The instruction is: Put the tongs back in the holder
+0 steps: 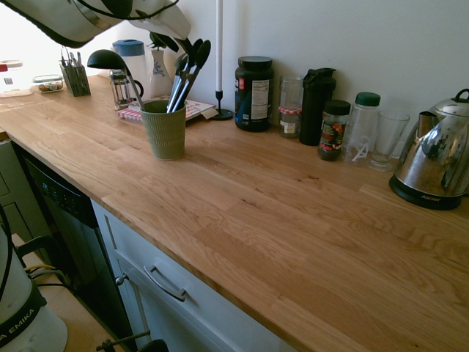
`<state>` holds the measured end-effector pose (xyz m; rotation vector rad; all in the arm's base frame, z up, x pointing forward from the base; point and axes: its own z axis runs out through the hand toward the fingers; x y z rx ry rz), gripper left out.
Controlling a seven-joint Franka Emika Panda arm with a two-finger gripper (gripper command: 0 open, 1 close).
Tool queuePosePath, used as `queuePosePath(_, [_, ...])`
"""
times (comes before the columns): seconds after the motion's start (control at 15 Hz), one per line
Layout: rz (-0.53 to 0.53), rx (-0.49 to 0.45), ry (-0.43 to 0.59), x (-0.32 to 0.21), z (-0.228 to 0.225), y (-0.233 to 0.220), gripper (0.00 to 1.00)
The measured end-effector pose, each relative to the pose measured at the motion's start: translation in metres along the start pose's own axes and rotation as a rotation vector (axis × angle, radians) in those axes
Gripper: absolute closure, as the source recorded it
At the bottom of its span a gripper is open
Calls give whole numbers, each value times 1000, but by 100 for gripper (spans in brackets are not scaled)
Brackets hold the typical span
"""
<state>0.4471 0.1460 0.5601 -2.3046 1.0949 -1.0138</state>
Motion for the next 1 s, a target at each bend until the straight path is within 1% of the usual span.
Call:
queuePosePath(0.13, [6,-68,-72,22,-26,4,0])
queuePosePath(0.33, [5,-154,-132,60,-68,16,0])
queuePosePath(0.4, [9,-209,-158,70,-76,26,0])
queuePosePath(0.53, [26,-344,-243,90,-78,55,0])
queuePosePath(0.67, [30,-449,-321,106,-71,89,0])
queuePosePath(0.8, [32,-503,-369,114,-64,115,0])
queuePosePath(1.0, [16,-561,-434,98,-52,150,0])
